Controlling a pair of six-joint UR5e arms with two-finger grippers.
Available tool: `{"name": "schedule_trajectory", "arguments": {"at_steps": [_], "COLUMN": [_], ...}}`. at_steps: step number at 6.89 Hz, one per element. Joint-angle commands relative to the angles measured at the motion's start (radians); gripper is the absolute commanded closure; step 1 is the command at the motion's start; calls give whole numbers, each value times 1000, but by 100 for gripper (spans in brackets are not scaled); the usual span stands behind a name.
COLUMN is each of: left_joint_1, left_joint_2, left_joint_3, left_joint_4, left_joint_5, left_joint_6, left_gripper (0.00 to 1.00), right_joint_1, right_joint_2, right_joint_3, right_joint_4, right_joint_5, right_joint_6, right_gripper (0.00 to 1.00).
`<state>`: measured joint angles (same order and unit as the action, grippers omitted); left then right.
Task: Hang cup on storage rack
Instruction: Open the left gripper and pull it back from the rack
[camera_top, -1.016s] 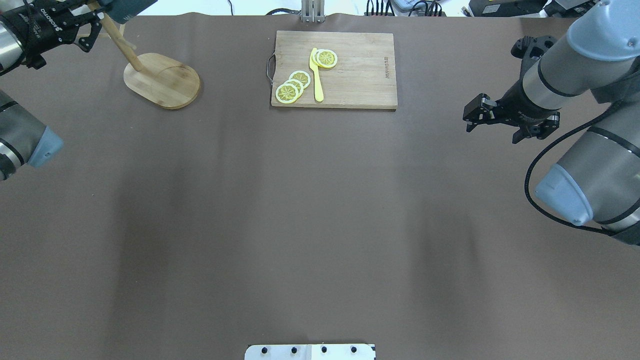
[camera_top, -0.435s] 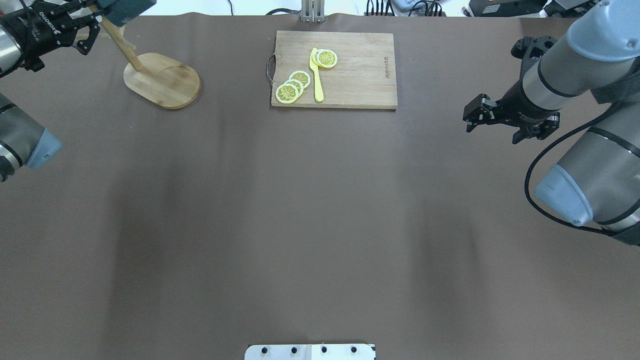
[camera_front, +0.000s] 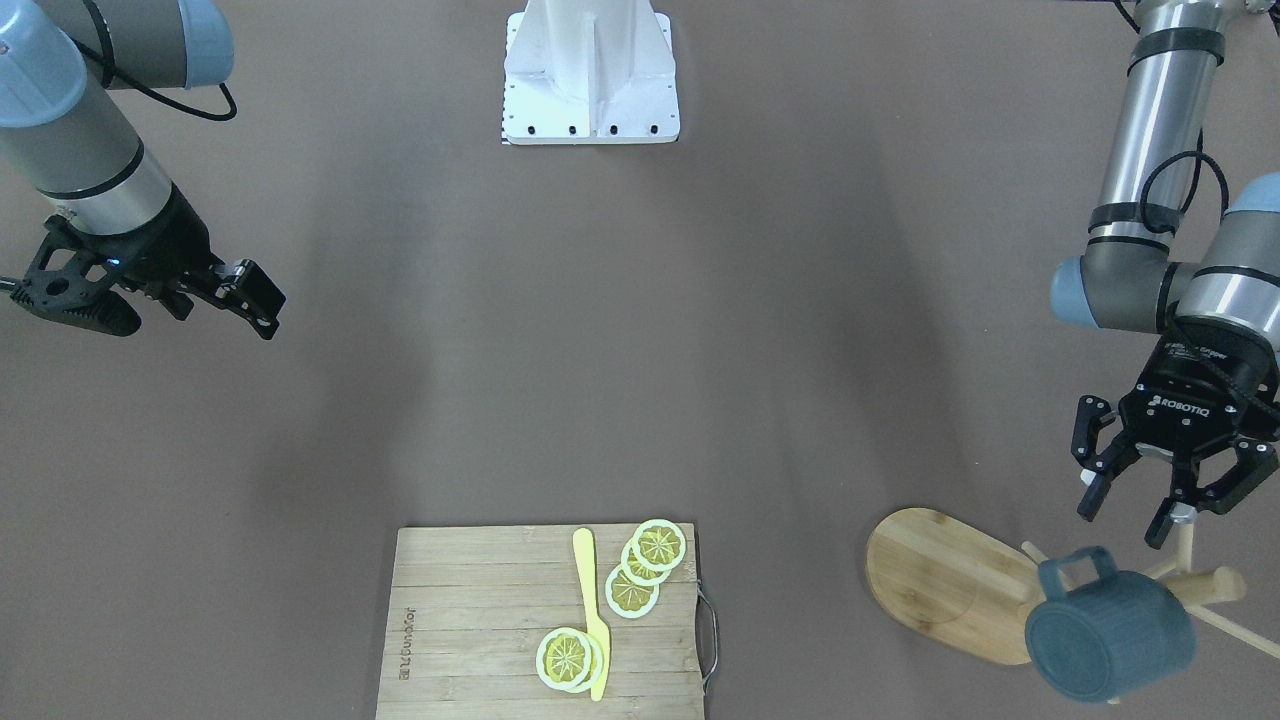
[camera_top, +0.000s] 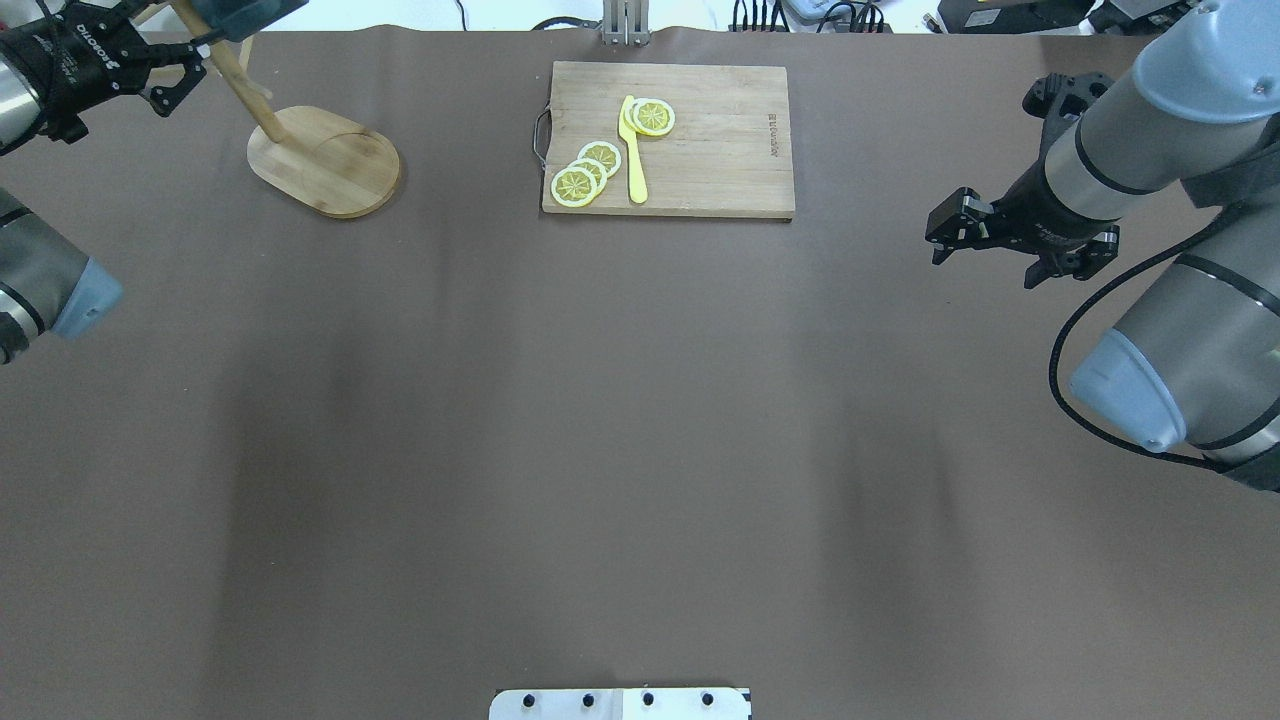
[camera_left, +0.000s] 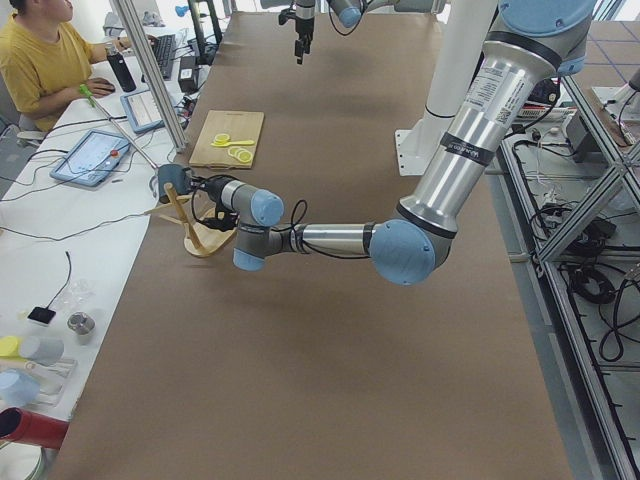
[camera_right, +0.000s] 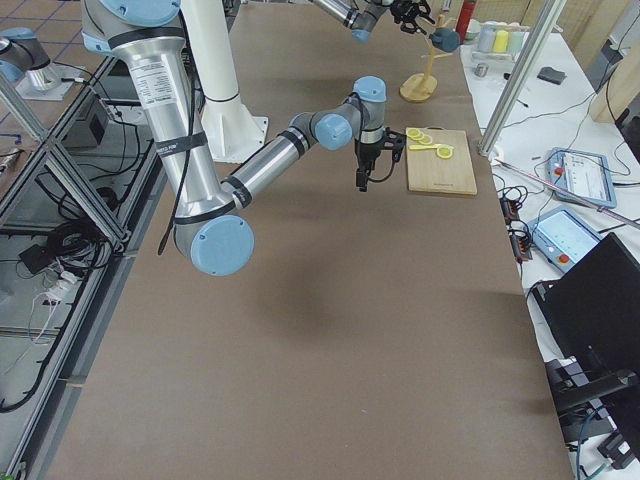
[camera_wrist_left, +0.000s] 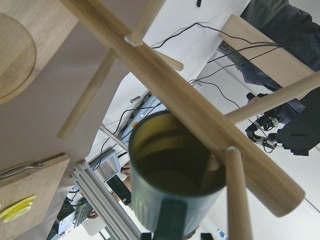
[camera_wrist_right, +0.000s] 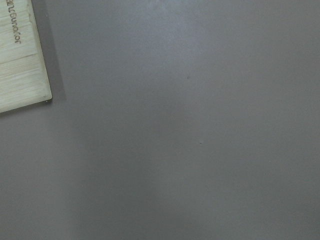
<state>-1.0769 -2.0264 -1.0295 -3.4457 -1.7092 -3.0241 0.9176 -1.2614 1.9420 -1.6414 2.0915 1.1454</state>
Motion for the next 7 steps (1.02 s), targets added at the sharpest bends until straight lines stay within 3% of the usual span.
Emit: {"name": "schedule_trajectory", "arguments": {"at_steps": [1, 4, 6, 7], "left_joint_1": [0, -1, -2, -2], "left_joint_2": [5, 112, 196, 231], "left_joint_3": [-23, -211, -306, -307], "left_joint_4": [-6, -35, -33, -35], "left_joint_5": [-3, -7, -16, -111], "left_joint_6": [1, 20, 376, 624], "left_gripper": [2, 3, 2, 2], "right_joint_1": [0, 0, 0, 3], "right_joint_2": [-1, -4, -1, 2], "right_joint_3": [0, -2, -3, -2], "right_joint_4": [0, 0, 2, 2], "right_joint_5": [-1, 1, 1, 2], "right_joint_6": [5, 5, -3, -12], "right_gripper": [0, 0, 0, 0]}}
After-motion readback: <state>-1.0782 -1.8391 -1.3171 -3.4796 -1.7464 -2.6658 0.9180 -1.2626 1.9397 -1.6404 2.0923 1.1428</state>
